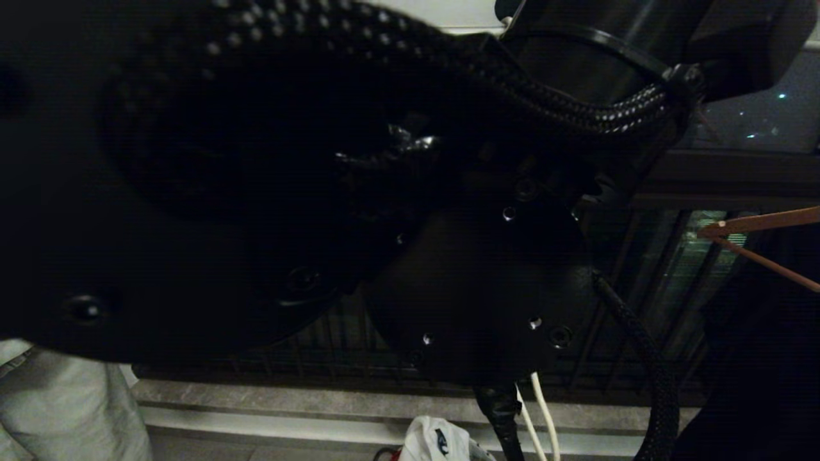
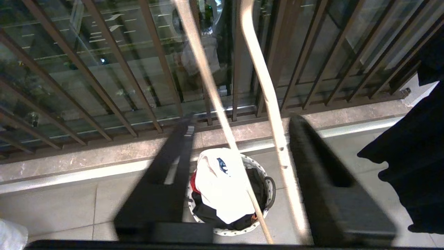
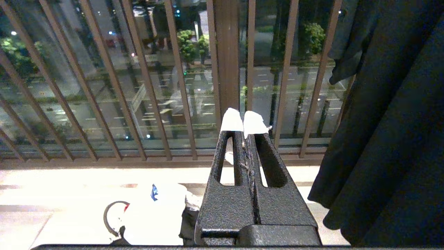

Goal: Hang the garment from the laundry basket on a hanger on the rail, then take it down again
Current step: Pick up the clothes rack on the clothesline

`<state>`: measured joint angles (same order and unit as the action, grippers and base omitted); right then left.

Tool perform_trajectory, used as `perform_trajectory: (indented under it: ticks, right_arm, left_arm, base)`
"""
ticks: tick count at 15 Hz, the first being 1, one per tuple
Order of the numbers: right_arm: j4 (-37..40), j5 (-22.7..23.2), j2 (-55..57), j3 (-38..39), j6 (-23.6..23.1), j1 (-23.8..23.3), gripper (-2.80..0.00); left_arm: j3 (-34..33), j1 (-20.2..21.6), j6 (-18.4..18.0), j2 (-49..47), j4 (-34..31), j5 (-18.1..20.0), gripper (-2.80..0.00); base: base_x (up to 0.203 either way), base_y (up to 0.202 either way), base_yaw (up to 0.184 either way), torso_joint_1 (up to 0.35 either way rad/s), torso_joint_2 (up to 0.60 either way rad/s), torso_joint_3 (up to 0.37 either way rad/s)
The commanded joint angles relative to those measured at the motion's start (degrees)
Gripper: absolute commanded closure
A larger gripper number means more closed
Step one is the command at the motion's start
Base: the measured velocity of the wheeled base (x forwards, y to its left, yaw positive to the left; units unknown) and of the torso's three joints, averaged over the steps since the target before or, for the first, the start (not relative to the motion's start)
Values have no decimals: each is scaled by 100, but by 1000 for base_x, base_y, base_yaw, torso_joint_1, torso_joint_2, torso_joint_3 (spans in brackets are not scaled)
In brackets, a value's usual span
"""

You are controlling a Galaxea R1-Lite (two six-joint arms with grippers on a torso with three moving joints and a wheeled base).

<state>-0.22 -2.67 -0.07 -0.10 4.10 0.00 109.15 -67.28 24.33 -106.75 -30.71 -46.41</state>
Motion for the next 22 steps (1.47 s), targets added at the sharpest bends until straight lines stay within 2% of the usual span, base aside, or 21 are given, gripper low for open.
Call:
perform_trajectory:
  ticks: [1, 22]
  right_arm:
    - [-4, -3, 7, 1, 3, 0, 0]
    - [-4, -5, 7, 1, 3, 0, 0]
  left_arm:
    - [9, 4, 10, 26, -14, -26, 0]
    - [-40, -13, 1, 476, -14, -35, 0]
  base:
    - [0, 0, 0, 0, 0, 0]
    - [0, 0, 0, 0, 0, 0]
